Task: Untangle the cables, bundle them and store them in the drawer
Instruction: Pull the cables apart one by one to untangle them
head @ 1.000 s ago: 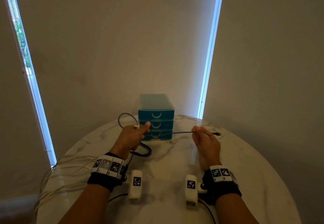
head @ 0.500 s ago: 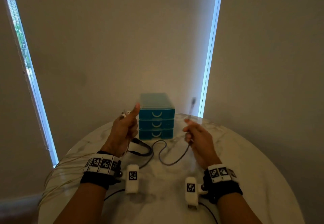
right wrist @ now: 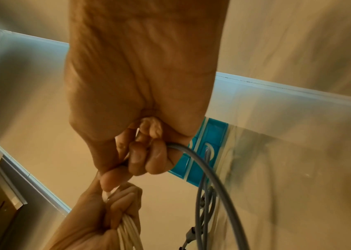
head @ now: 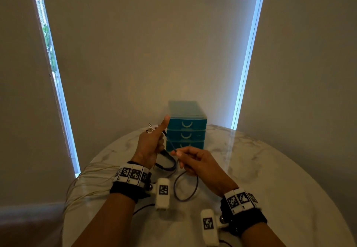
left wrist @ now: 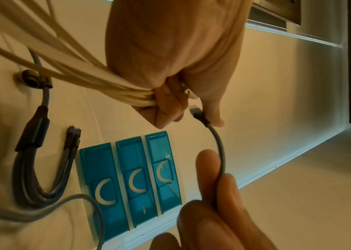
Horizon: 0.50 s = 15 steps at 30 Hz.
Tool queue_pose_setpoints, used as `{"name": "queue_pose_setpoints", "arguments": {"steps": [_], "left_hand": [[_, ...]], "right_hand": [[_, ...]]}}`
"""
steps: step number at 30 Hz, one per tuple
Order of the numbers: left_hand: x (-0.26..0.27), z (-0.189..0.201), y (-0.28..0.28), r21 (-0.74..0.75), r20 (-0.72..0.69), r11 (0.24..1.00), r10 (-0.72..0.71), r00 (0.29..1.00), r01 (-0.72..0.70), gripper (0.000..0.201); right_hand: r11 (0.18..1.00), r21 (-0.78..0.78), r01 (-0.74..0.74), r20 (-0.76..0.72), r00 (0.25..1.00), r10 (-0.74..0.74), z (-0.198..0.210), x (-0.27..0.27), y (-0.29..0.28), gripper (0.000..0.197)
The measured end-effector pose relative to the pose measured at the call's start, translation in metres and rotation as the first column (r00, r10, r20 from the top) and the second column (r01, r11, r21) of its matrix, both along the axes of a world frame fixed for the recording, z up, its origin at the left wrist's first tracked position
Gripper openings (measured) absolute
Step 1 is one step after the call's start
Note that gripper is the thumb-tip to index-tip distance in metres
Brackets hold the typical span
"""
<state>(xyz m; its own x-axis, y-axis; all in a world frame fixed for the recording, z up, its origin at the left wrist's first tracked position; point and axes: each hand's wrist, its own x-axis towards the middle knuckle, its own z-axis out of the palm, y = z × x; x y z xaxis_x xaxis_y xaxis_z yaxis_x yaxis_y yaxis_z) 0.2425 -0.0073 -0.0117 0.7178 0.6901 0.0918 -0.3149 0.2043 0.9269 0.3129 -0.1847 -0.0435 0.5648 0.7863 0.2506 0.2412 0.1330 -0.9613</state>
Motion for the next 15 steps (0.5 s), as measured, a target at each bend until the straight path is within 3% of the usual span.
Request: {"name": "queue_pose_setpoints", "arguments": {"steps": [3, 6, 8, 10, 12, 15], "left_hand": [[0.001, 0.000, -0.001, -0.011, -0.012, 0.999, -0.037, 0.999, 0.037, 0.044], [0.000, 0.006, -0.001, -0.040, 0.062, 0.999, 0.014, 0.998, -0.011, 0.045], [-0.004, 0.013, 0.001, -0.079, 0.131, 0.996, 0.062, 0.989, -0.052, 0.050], [-0.009, 0.019, 0.004, -0.109, 0.201, 0.991, 0.102, 0.974, -0.081, 0.054], [-0.014, 0.024, 0.008, -0.141, 0.271, 0.986, 0.122, 0.955, -0.086, 0.056], [-0.018, 0.025, 0.015, -0.200, 0.353, 0.977, 0.143, 0.925, -0.074, 0.057]], "right_hand": [[0.999, -0.048, 0.006, 0.057, 0.998, -0.003, 0.000, -0.003, 0.001, 0.019], [0.993, -0.111, 0.031, 0.077, 0.997, -0.022, 0.000, -0.002, 0.002, 0.014], [0.972, -0.127, 0.197, 0.148, 0.973, -0.178, -0.009, 0.010, 0.003, 0.012], [0.888, -0.103, 0.448, 0.203, 0.884, -0.422, -0.018, 0.024, 0.001, 0.006], [0.761, -0.094, 0.642, 0.167, 0.764, -0.624, -0.021, 0.037, -0.007, 0.004], [0.592, -0.229, 0.773, 0.141, 0.628, -0.765, -0.017, 0.054, -0.024, 0.027]]}}
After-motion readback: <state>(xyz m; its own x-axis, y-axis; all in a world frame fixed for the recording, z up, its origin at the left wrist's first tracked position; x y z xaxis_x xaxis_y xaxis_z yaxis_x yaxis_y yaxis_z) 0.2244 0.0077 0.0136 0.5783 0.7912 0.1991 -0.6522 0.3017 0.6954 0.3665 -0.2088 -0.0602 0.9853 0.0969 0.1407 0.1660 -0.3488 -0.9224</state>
